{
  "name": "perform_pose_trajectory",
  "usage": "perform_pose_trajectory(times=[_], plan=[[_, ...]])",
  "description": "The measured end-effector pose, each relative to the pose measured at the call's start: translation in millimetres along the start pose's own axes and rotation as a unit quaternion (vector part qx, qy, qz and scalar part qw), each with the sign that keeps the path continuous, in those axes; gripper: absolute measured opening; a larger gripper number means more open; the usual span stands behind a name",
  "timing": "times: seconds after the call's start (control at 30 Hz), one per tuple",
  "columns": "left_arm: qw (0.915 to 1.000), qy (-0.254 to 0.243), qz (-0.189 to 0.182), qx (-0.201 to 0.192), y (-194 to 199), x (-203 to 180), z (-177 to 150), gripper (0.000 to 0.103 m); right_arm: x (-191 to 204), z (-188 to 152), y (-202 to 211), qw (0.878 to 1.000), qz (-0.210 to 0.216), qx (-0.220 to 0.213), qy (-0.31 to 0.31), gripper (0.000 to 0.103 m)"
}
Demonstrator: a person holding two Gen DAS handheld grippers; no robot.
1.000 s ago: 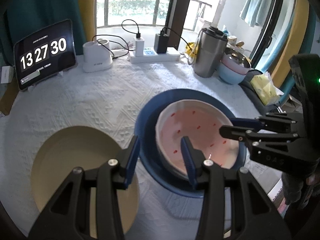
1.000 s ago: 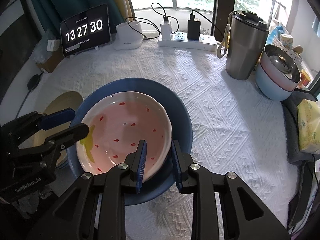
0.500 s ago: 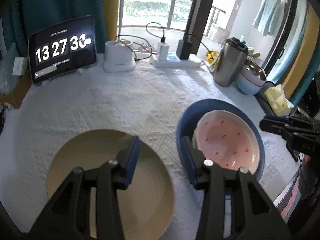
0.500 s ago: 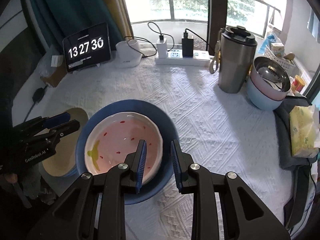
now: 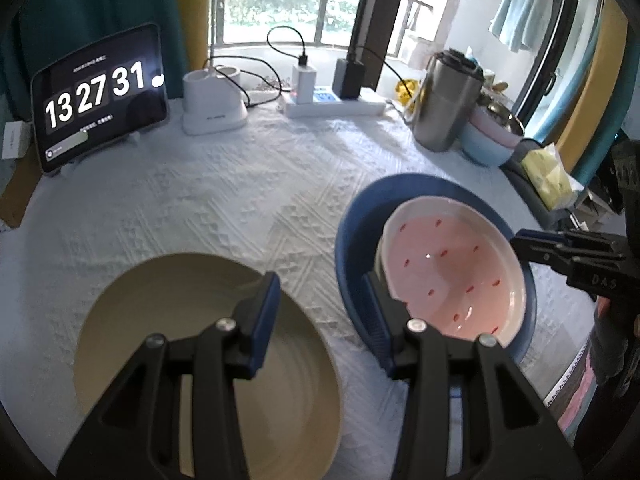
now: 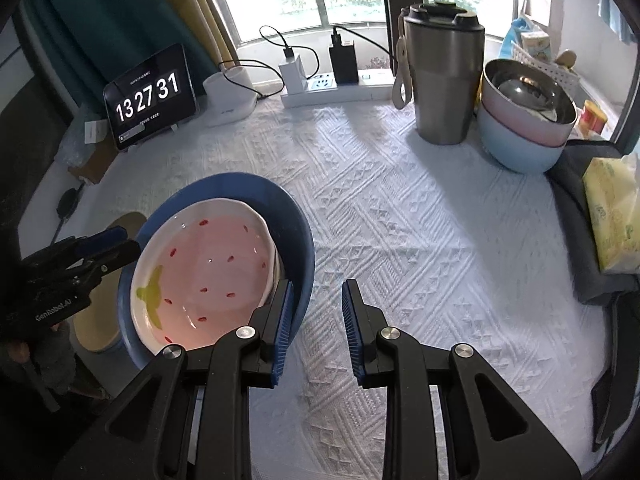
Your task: Organize plates and bowls
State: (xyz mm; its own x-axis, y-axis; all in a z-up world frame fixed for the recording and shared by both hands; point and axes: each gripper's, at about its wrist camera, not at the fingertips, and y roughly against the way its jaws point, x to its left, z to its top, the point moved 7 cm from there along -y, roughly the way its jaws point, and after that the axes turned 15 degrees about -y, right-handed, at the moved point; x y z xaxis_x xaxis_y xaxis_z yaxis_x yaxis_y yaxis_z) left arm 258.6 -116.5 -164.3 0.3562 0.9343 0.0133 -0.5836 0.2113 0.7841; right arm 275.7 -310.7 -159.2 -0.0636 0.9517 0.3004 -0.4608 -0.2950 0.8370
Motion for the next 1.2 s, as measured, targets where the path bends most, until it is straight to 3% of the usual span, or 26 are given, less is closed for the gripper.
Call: perform_pose_trajectory(times=[0.27, 0.43, 0.7, 0.83, 0.97, 1.03, 1.1, 1.2], plan=[[0.9999, -0.006, 0.004, 0.011, -11.8, -2.3, -0.9, 0.044, -1.6, -0.4, -13.9, 1.000, 0.016, 0.012, -0.013, 0.027], [0.9998, -0.011, 0.017, -0.004, -11.3, -2.2, -0.5, 0.044, -1.8, -1.2, -16.9, 1.000, 0.014, 0.006, -0.021, 0.027], [0.9991, -0.018, 0.031, -0.025, -9.7, -3.3, -0.6, 0.044, -0.9, -6.4, -13.2, 0.998, -0.029, -0.046, -0.036, 0.027], [0.9990, -0.022, 0.025, -0.030, -10.2, -3.3, -0.6, 0.044, -7.9, -4.8, -16.7, 0.995, -0.019, -0.050, -0.084, 0.027], [0.9986, -0.017, 0.031, -0.039, -9.3, -5.7, -1.7, 0.039, -10.8, -4.9, -20.5, 0.993, 0.005, -0.042, -0.113, 0.027], [0.9986, -0.013, 0.021, -0.047, -8.9, -8.4, -1.7, 0.031, -9.6, -5.1, -19.9, 0.992, 0.010, -0.045, -0.113, 0.027], [0.9982, -0.015, 0.017, -0.056, -7.4, -13.1, -1.0, 0.019, -7.7, -6.7, -19.3, 0.992, 0.017, -0.051, -0.118, 0.023], [0.9969, -0.023, 0.027, -0.070, -5.4, -19.1, 0.1, 0.013, -3.5, -8.5, -18.1, 0.990, 0.026, -0.064, -0.123, 0.013]])
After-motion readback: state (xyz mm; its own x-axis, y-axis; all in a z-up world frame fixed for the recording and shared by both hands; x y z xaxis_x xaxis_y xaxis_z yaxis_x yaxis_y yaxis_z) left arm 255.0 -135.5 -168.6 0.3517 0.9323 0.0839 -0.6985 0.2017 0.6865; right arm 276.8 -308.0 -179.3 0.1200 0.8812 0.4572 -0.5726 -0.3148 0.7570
